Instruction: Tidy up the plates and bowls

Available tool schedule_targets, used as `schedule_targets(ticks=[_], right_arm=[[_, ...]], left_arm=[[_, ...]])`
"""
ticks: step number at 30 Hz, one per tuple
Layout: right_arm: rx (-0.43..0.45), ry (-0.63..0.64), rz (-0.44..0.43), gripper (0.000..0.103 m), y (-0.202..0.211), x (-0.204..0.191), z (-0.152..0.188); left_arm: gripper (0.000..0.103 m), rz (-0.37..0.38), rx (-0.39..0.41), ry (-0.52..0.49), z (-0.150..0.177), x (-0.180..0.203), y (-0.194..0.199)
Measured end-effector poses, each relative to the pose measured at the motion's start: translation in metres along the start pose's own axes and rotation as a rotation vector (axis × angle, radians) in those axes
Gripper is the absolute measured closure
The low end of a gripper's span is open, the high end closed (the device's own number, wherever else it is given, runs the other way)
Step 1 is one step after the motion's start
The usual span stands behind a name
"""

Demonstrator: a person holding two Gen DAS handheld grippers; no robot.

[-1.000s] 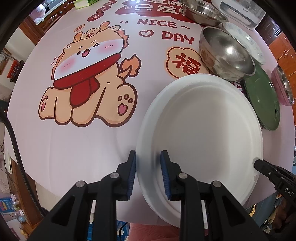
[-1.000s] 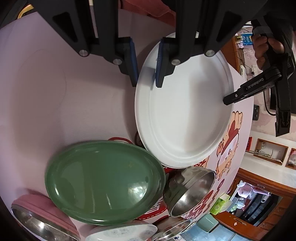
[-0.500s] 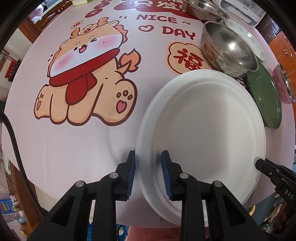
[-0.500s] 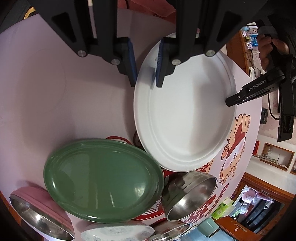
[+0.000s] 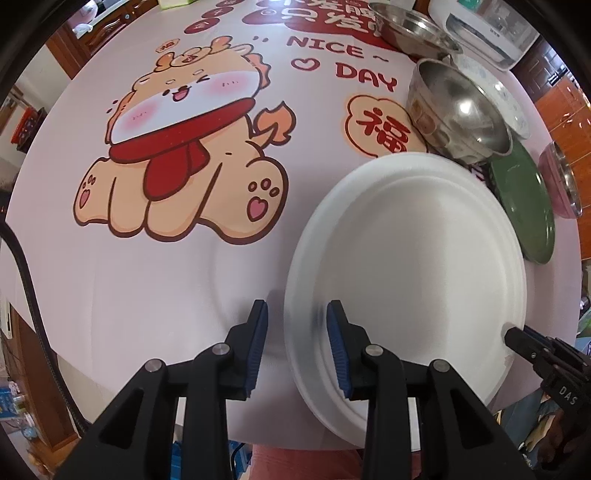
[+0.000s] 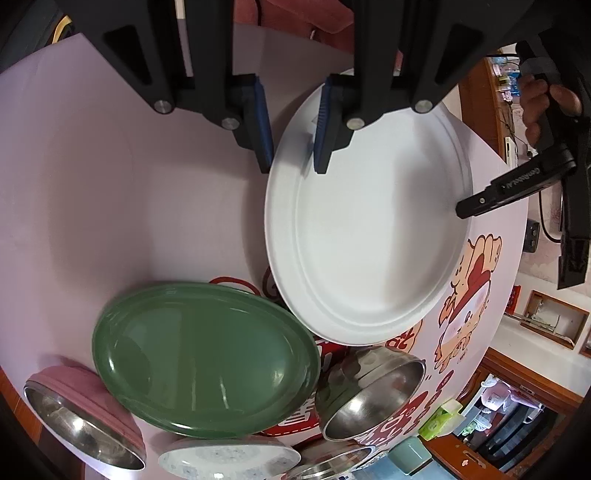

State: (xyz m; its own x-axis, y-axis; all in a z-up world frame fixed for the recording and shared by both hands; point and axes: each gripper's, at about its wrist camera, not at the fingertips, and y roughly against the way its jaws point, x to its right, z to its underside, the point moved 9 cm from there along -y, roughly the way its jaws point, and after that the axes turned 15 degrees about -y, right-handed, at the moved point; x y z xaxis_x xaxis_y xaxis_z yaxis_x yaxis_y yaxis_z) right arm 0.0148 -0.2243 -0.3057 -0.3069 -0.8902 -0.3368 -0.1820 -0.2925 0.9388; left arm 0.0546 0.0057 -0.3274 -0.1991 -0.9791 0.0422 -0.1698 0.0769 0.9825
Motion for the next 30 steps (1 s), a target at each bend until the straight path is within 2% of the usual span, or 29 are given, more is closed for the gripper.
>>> schedule_targets(ticks=[3, 6, 9, 19, 26, 30], right_arm=[[0.023, -0.003, 0.013, 0.079, 0.004, 0.001, -0.001], [0.050, -0.010, 0.001, 0.071, 0.010, 0.001, -0.004], [0.074, -0.012, -0.012, 0.071, 0.018, 0.000, -0.006], [0.134, -0.016, -0.048, 0.070, 0.047, -0.002, -0.007], [0.161, -0.031, -0.075, 0.070, 0.073, -0.007, -0.010], [0.192, -0.028, -0.080, 0.070, 0.087, -0.013, -0.012]], left_arm=[[0.071, 0.001, 0.025, 0.009, -0.001, -0.003, 0.011], [0.070, -0.014, 0.048, 0.010, -0.002, -0.007, 0.024], [0.067, -0.026, 0.067, 0.017, -0.003, -0.009, 0.037], [0.047, -0.073, 0.125, -0.001, -0.005, -0.003, 0.074], [0.041, -0.061, 0.160, -0.017, -0.005, 0.003, 0.099], [0.035, -0.030, 0.202, -0.046, -0.011, 0.008, 0.115]])
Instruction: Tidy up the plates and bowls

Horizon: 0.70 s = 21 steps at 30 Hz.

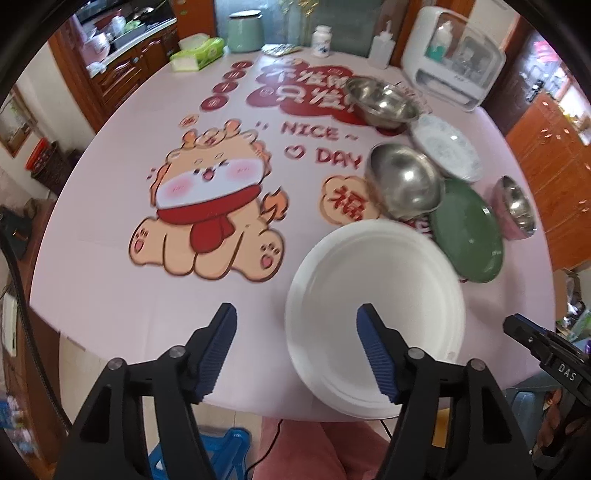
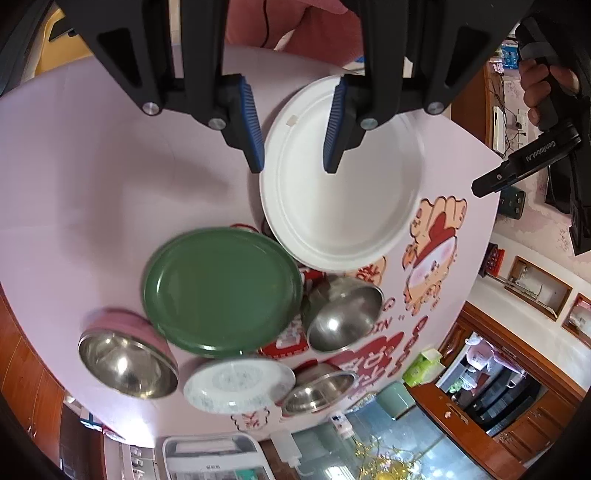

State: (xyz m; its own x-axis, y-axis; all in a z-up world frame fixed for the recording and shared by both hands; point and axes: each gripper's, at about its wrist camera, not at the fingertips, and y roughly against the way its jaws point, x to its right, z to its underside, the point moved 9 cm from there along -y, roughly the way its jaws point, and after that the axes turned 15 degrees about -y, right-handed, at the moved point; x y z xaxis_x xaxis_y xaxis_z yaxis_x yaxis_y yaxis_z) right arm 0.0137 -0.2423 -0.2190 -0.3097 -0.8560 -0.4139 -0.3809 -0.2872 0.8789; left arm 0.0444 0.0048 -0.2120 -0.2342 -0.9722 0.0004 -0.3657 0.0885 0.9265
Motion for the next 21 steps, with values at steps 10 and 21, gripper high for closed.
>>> schedule_targets(ticks=[10, 21], right_arm=[[0.088, -0.023, 0.018, 0.046, 0.023, -0.023, -0.005], [0.211, -0.112, 0.038, 0.031, 0.050, -0.033, -0.001]], left_arm=[[0.028, 0.072, 0.053, -0.083, -0.017, 0.006, 0.015], [0.017, 0.175, 0.108, -0.213, -0.031, 0.016, 0.037]])
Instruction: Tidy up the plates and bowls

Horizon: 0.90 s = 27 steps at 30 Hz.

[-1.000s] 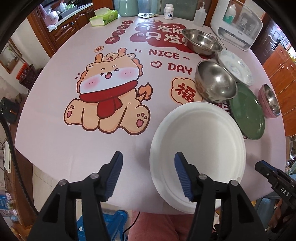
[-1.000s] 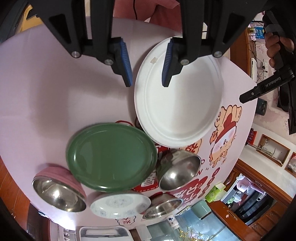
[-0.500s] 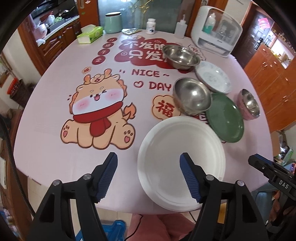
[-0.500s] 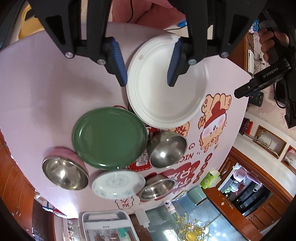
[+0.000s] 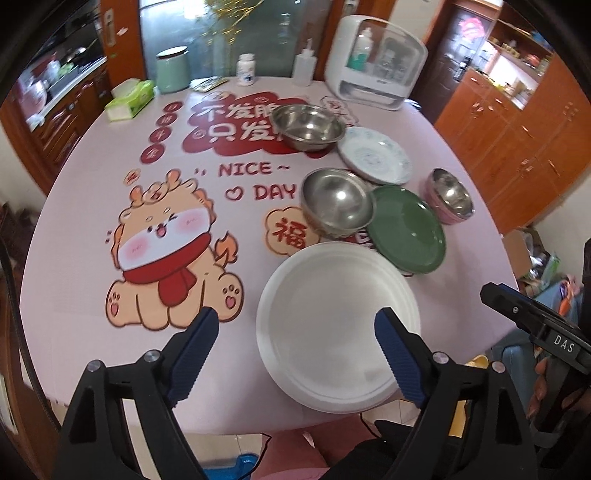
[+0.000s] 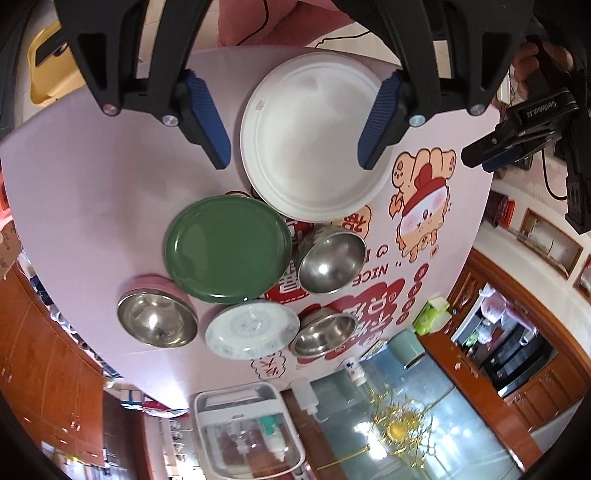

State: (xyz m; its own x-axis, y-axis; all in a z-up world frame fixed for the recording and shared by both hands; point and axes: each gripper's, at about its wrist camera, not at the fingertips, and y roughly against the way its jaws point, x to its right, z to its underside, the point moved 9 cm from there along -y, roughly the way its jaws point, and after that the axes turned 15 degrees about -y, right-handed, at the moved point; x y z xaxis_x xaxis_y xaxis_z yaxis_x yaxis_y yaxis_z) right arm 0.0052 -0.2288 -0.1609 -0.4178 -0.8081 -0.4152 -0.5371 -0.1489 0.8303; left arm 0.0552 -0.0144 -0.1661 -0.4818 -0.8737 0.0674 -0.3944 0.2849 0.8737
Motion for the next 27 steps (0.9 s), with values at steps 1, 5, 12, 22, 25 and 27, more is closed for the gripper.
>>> schedule_targets(ticks=[1, 5, 12, 22, 25, 27], right_arm=[[0.007, -0.005, 0.004, 0.031, 0.002, 0.001, 0.000], [0.040, -0.029, 0.013, 0.031, 0.015, 0.006, 0.001], [0.085, -0.061, 0.030, 0.031, 0.029, 0.025, -0.014], [0.123, -0.042, 0.007, 0.031, 0.038, 0.050, -0.082], [0.123, -0.022, -0.010, 0.031, 0.039, 0.053, -0.101], [0.122, -0.003, -0.015, 0.031, 0.038, 0.056, -0.115]], left_arm=[[0.017, 0.003, 0.004, -0.010, -0.002, 0.001, 0.001], [0.017, 0.025, 0.013, -0.038, -0.010, 0.009, 0.003], [0.017, 0.014, 0.024, -0.095, -0.028, 0.026, 0.003], [0.017, -0.029, 0.030, -0.073, -0.070, 0.048, -0.005], [0.017, -0.039, 0.047, -0.061, -0.087, 0.056, -0.006], [0.017, -0.048, 0.056, -0.043, -0.099, 0.061, -0.008]])
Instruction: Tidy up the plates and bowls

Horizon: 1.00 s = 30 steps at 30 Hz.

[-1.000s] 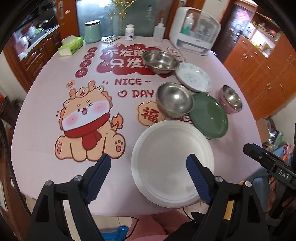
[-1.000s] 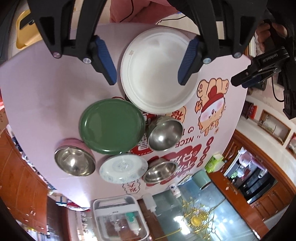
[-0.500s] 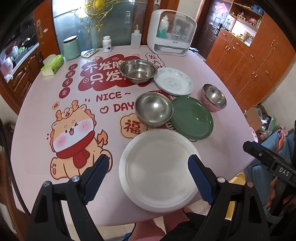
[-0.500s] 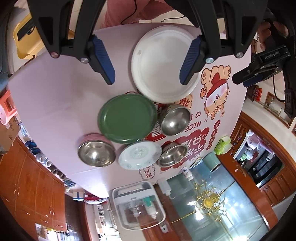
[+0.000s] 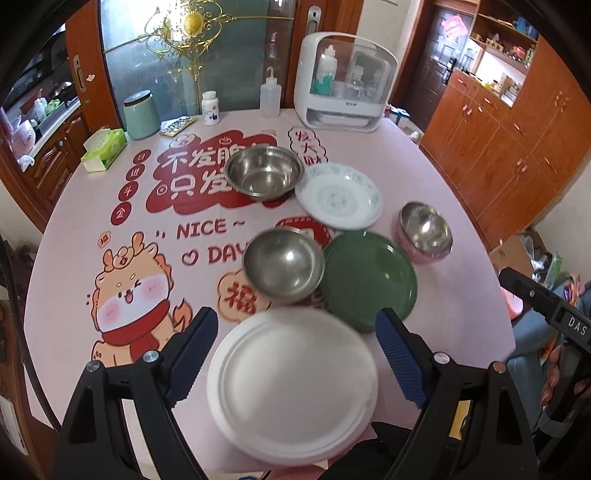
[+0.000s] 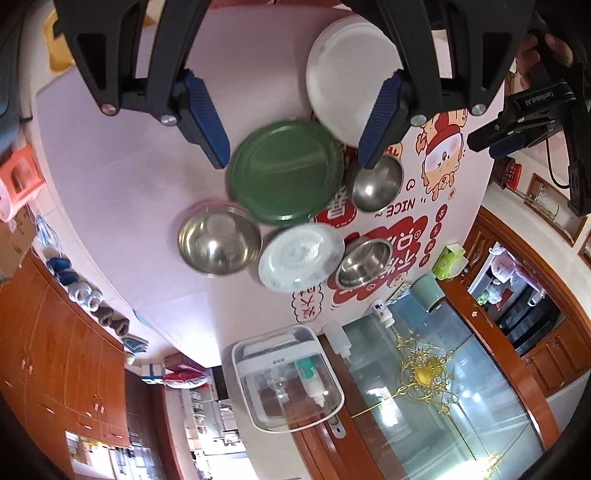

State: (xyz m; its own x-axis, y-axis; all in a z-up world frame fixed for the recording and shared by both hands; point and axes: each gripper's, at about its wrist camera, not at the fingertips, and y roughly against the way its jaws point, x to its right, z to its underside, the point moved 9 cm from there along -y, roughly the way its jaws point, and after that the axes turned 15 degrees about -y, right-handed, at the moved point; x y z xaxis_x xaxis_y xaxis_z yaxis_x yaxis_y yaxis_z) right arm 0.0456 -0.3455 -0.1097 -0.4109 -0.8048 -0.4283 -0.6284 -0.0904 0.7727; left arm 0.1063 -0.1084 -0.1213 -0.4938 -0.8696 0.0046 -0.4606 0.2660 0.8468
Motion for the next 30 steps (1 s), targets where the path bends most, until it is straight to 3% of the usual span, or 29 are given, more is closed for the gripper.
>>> schedule_targets(ticks=[15, 30], right_arm=[[-0.036, 0.100, -0.069, 0.031, -0.033, 0.018, -0.094], [-0.127, 0.169, -0.116, 0.031, -0.105, 0.027, -0.170]], left_arm=[[0.017, -0.072, -0.016, 0.111, -0.050, 0.016, -0.031], [0.017, -0.147, -0.085, 0.219, -0.106, 0.003, -0.088]])
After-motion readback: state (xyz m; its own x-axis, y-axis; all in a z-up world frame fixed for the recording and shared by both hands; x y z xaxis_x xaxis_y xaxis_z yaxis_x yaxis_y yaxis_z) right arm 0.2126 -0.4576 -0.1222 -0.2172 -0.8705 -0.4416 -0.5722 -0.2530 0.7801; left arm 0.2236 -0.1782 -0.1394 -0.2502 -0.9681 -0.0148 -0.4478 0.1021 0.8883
